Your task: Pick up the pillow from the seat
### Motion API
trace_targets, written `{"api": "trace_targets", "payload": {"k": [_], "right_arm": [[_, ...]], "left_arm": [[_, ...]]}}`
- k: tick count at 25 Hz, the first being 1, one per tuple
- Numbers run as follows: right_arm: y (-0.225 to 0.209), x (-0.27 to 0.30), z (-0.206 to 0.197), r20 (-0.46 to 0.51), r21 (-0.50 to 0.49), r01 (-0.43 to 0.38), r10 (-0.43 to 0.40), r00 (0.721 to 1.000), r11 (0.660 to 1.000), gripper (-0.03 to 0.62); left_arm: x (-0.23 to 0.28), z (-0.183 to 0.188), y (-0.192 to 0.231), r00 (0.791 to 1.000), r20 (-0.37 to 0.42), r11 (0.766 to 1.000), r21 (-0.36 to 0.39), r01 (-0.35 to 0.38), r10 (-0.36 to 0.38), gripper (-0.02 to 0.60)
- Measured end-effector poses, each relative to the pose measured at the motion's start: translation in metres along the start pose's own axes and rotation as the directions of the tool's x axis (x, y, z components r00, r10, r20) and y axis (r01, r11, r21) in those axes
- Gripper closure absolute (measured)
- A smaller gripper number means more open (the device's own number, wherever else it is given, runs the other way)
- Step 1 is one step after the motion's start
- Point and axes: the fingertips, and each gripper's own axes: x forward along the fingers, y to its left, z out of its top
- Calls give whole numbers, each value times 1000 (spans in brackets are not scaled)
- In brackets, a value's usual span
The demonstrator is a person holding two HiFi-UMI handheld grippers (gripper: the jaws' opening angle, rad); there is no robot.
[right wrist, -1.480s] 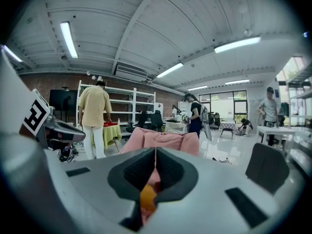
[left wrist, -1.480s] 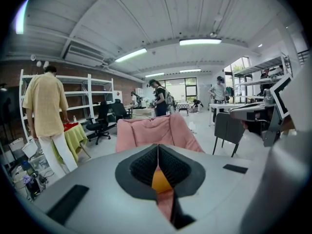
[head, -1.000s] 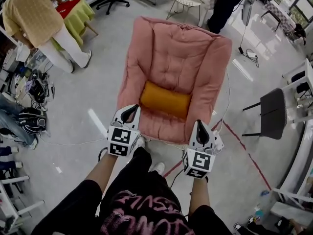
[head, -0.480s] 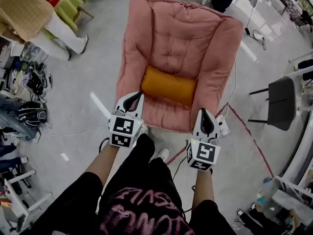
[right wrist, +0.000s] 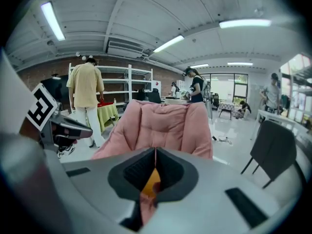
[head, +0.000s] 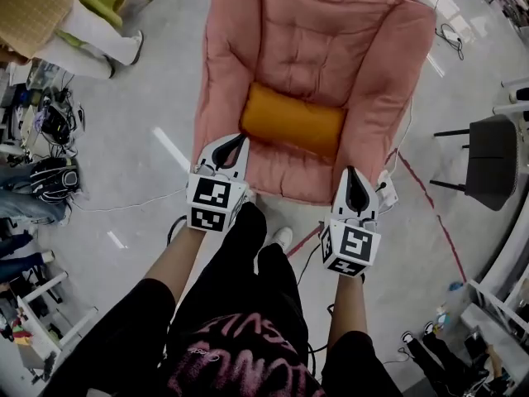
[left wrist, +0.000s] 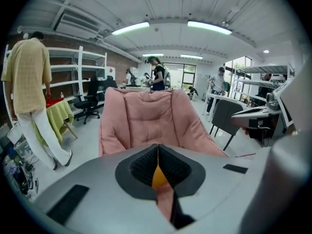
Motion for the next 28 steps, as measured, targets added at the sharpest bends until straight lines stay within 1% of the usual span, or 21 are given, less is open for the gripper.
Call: {"api": "trace_targets", "payload": {"k": [3, 6, 9, 11, 15, 19, 25, 28], "right_arm": [[-1, 13, -11, -24, 12, 9, -9, 1000, 1000, 572], [-5, 28, -21, -37, 31, 19, -18, 999, 999, 572], [-5, 39, -30, -47, 23, 24, -22, 999, 999, 572], [-1, 45, -38, -60, 17, 19, -18, 998, 1000, 572], [4, 59, -55, -83, 39, 13, -9, 997, 999, 572], [5, 74, -82, -123, 10, 12, -11, 992, 1000, 572], [11, 90, -115, -178, 29, 12, -6, 984, 1000, 572], [16, 98, -130, -194, 15, 11, -8, 981, 1000, 572]], "left_arm": [[12, -8, 4, 1000, -18, 1000, -12, 15, -15, 571], [29, -15, 2, 999, -31, 999, 0, 35, -35, 571], [43, -24, 0, 998, -45, 999, -7, 43, -43, 571], [50, -33, -1, 997, -59, 999, -9, 46, -46, 571], [63, -51, -2, 995, -82, 998, -35, 57, -60, 571], [76, -72, -1, 991, -117, 998, -32, 60, -63, 571], [94, -105, 4, 982, -174, 997, -42, 70, -76, 571], [101, -119, 3, 979, -187, 996, -42, 74, -81, 571]]}}
